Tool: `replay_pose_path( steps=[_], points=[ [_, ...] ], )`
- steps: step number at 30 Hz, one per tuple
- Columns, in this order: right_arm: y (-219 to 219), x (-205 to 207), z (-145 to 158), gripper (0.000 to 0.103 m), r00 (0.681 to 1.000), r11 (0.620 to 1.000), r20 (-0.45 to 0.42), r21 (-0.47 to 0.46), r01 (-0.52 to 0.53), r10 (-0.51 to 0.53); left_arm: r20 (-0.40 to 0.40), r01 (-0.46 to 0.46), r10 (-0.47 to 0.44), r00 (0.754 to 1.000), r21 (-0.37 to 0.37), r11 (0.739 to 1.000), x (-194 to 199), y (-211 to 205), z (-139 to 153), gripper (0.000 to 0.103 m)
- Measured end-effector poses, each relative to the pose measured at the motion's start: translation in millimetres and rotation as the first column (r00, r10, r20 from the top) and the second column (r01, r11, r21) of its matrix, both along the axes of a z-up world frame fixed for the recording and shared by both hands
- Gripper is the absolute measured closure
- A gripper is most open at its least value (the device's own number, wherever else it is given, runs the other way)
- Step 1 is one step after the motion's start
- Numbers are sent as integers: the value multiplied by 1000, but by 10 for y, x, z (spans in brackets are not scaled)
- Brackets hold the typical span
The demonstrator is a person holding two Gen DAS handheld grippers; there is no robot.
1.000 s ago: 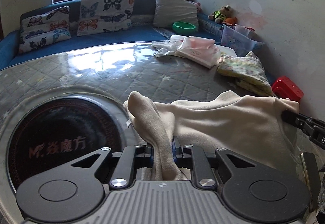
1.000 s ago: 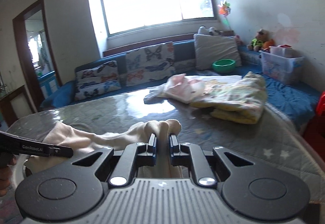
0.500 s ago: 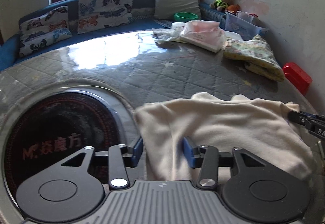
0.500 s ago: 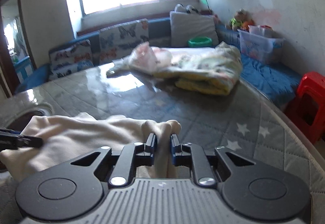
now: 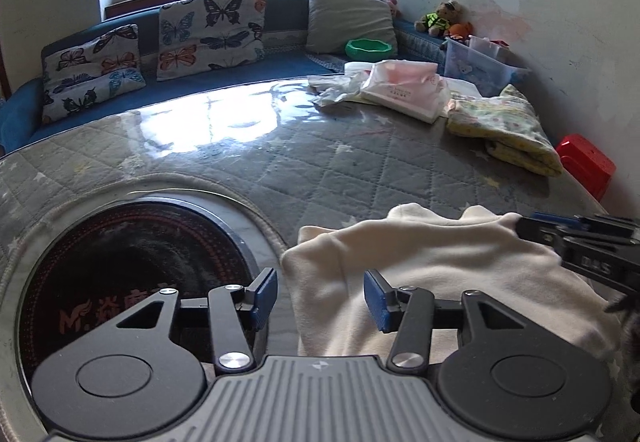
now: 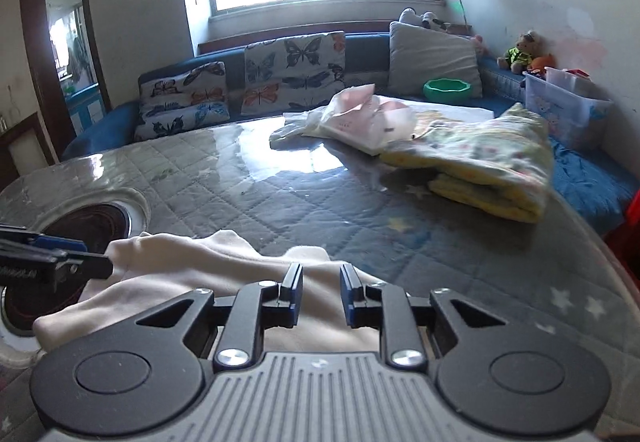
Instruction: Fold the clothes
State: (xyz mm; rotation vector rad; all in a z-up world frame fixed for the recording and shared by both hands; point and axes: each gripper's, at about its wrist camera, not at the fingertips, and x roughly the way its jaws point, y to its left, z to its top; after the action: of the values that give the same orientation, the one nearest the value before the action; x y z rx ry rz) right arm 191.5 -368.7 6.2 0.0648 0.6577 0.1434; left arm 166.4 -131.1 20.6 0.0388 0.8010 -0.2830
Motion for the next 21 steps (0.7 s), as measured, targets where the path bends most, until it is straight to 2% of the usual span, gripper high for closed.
replay_pose_path(
  steps=[6, 10, 16, 21],
  points=[
    [49, 180, -171, 83, 999, 1000, -37, -8, -6, 6, -30, 13, -13, 999, 8, 1000, 54, -64, -125, 52],
    [101, 145, -113, 83, 1000, 1000, -17, -22, -13, 12, -30, 15, -15, 999, 7, 1000, 52, -59, -159, 52],
    [388, 206, -18, 83, 995, 995, 6, -18, -98, 98, -19, 18, -18, 1000, -2, 1000, 32, -27, -128, 51],
    [605, 348, -156, 83, 993, 992, -16, -57, -115, 115, -26, 14, -14, 1000, 0, 1000, 13, 23, -136, 51]
  ],
)
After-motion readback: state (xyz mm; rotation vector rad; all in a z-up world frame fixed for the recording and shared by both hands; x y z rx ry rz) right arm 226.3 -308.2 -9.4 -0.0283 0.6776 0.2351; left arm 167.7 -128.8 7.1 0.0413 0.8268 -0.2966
